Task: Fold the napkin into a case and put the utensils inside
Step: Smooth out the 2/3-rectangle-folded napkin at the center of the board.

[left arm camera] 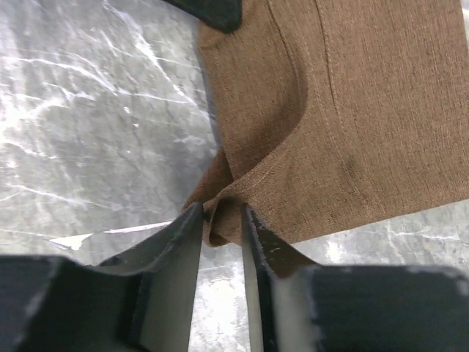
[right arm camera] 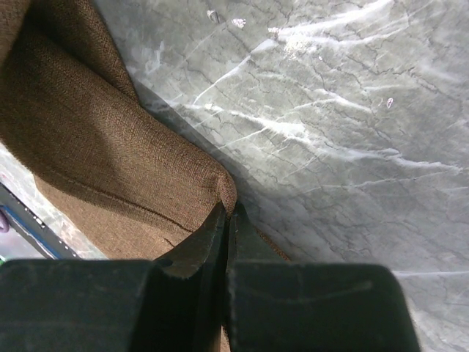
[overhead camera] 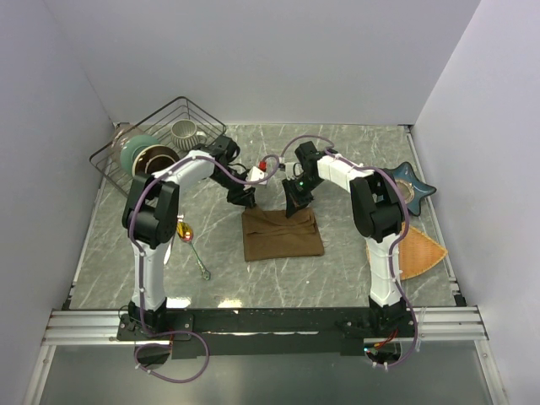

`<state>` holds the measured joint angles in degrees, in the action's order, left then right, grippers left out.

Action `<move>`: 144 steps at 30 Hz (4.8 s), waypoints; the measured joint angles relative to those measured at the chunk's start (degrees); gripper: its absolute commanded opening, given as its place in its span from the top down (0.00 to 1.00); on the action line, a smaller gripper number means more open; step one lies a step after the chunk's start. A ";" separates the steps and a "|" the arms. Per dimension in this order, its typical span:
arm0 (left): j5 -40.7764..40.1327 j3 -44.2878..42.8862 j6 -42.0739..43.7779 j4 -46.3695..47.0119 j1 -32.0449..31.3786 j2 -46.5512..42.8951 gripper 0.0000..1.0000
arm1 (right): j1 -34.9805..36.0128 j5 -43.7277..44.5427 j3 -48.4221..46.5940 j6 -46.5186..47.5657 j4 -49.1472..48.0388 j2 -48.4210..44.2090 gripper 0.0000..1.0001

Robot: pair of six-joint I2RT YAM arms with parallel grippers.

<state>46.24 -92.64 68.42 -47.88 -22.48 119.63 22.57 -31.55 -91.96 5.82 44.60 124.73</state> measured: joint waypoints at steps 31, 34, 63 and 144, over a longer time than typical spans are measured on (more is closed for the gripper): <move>-7.19 15.89 16.41 -2.82 -5.64 -7.52 0.99 | -0.61 -1.16 -1.86 -3.98 1.42 1.51 0.59; -8.41 17.66 16.41 -1.57 -6.25 -8.79 0.98 | -0.68 -2.47 -2.05 -4.90 1.53 1.51 0.50; -12.96 20.83 18.53 1.84 -8.59 -11.17 0.92 | 0.48 -16.96 -2.51 -25.53 -14.25 -5.27 0.75; 6.38 38.60 -89.57 41.94 3.32 -12.31 0.88 | 5.27 -16.35 13.42 -42.51 -40.30 1.33 0.68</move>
<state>52.62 -54.04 -21.15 -5.93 -19.16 107.33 27.83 -47.90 -78.54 -36.69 4.29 126.06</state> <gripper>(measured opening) 0.116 0.300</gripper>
